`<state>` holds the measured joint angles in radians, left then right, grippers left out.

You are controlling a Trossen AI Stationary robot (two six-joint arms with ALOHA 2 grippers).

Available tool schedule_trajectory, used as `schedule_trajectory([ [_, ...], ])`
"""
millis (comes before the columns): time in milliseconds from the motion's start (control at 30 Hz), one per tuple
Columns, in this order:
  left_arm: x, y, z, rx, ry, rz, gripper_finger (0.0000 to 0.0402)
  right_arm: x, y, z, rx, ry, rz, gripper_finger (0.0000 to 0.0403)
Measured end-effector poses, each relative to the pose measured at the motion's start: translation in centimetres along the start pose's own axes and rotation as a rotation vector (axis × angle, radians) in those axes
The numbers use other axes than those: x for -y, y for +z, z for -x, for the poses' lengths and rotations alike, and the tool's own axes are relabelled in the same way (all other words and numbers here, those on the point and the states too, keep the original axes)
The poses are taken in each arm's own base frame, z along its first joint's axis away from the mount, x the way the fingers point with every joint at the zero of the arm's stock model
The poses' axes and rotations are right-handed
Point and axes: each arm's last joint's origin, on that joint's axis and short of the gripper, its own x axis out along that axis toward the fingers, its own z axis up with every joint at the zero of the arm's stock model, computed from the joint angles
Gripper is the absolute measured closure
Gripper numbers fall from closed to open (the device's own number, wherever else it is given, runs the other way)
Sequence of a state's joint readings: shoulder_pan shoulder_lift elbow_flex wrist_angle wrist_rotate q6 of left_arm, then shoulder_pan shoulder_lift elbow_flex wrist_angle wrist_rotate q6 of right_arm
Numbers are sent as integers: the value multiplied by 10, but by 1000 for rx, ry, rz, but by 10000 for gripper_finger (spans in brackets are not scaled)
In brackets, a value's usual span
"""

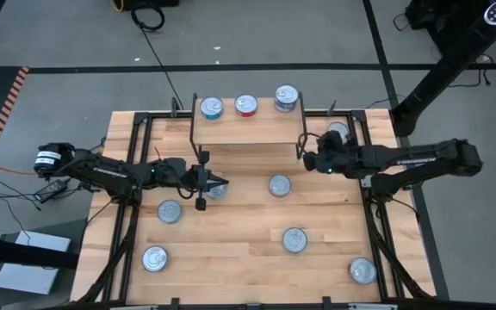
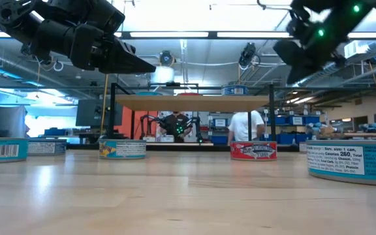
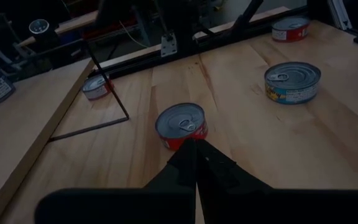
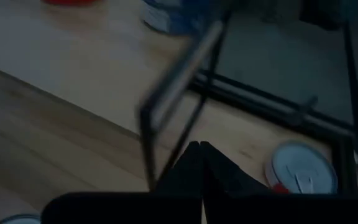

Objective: Stack canned seafood by type on shelf
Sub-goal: Stack the red tuna can on top of the other red tuna can on the shelf

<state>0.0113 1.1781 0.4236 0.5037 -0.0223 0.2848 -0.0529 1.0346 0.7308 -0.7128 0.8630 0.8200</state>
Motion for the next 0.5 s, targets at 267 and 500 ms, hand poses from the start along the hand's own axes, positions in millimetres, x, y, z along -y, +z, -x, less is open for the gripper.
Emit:
schedule_trajectory([
  [267, 0, 0, 0, 1, 0, -1, 396, 12, -14, -15, -75, -66, -17, 401],
  [500, 0, 1, 0, 13, 3, -2, 396, 47, -5, -44, -224, -246, -155, 401],
])
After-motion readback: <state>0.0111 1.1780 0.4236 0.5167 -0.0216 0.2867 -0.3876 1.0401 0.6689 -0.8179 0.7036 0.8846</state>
